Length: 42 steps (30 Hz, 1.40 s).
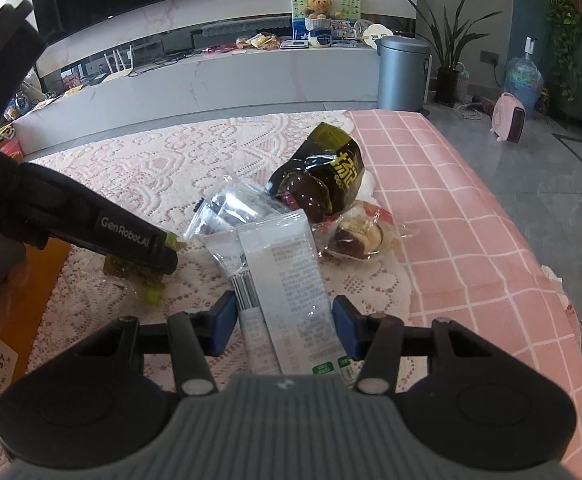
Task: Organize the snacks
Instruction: 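Grasp the green snack pack with the left tool while right tool holds the bar, then carry the green pack and white bar over the box and open both tools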
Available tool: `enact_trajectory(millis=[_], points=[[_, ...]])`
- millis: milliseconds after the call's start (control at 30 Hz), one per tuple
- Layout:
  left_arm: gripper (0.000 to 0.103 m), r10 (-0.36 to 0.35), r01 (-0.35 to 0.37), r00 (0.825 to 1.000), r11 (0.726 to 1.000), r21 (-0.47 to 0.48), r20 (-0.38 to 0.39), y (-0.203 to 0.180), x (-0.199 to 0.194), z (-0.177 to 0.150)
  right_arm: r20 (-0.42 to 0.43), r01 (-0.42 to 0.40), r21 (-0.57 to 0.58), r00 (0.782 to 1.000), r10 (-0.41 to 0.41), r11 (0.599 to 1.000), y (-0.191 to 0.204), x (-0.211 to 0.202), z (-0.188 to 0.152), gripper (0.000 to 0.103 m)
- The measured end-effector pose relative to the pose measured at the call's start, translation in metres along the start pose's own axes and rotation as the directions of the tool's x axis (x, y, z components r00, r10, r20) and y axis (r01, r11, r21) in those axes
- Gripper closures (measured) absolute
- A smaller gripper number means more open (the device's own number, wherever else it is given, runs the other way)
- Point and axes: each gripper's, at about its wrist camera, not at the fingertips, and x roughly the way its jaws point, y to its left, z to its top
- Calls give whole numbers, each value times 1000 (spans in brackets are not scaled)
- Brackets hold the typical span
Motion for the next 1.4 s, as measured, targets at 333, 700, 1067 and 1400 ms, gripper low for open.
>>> enact_trajectory(millis=[333,700,1067,1400], points=[[59,-31,26,994,998,48,108,-11,-56,-22,-11,-36,53,999,37,998,-2,-15,-4,53],[59,-83,88,977,996,-18,198,5,-121,-58,-38,-10,147,999,16,989,7,-51,-7,53],[59,-78,100,962,992,-70,262,41,-172,-94,22,-97,150,995,95,984,58,-113,-14,53],[59,3,49,951,986,-159,308,102,-207,-116,55,-190,32,981,188,981,127,-148,-8,53]])
